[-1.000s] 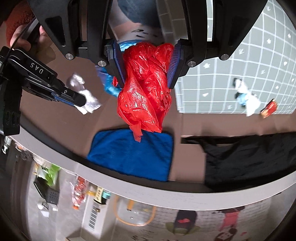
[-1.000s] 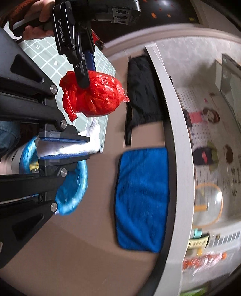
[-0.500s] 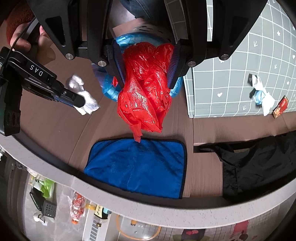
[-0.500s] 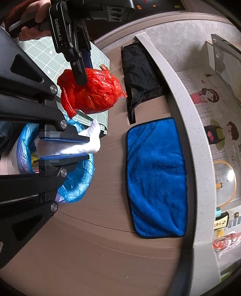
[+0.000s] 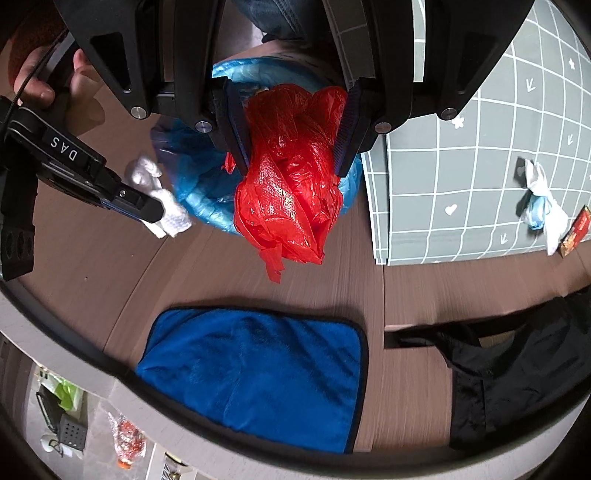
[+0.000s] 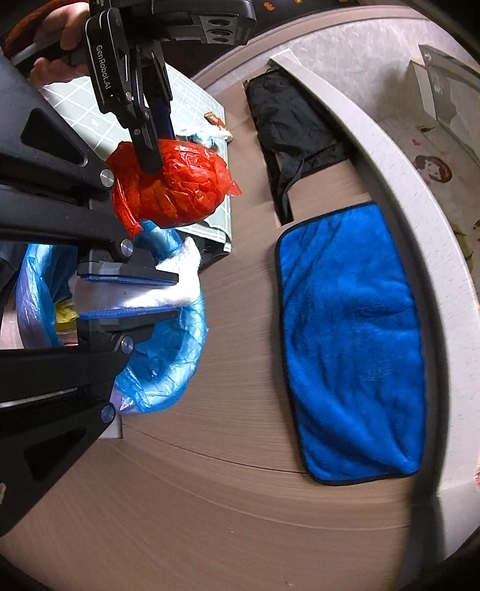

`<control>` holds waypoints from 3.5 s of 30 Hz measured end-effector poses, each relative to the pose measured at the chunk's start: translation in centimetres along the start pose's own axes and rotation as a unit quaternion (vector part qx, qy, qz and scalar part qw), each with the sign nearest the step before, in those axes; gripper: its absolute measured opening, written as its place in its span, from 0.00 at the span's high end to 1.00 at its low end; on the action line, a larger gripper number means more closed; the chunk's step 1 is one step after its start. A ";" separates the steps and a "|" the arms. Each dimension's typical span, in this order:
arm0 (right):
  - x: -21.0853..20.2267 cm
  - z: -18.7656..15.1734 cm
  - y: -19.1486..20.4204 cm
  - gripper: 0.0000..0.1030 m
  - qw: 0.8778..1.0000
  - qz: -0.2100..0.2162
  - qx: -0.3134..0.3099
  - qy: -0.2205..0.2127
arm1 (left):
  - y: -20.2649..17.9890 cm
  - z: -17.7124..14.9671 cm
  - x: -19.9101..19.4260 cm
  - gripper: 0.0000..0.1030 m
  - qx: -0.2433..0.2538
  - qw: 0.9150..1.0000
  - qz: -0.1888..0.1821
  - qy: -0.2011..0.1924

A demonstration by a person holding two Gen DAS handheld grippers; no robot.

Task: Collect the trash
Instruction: 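Open both grippers over the bin to drop the red bag and tissue, then move both grippers back over the table toward the red snack wrapper, then grasp the red snack packet with the left gripper while the right gripper grasps the white tissue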

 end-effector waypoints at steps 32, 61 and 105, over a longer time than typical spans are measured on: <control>1.7 -1.5 0.1 0.65 0.999 0.006 0.017 0.044 | 5.4 0.2 -0.6 0.32 0.008 0.999 0.038 0.015; 15.8 2.6 32.0 0.59 0.957 0.153 -0.209 0.132 | 36.8 -6.6 -13.5 0.26 -0.193 0.972 0.113 -0.077; 15.3 -0.3 24.4 0.61 0.970 0.123 -0.155 0.143 | 38.4 -1.3 -4.9 0.96 -0.199 0.975 0.097 -0.019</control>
Point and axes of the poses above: each gripper's, at about its wrist camera, not at the fingertips, and x roughly the way its jaws point, y to its left, z to its top, the point moved 6 cm from there along x, roughly the way its jaws point, and after that the axes turned 5 degrees about y, right-handed, at the moved point
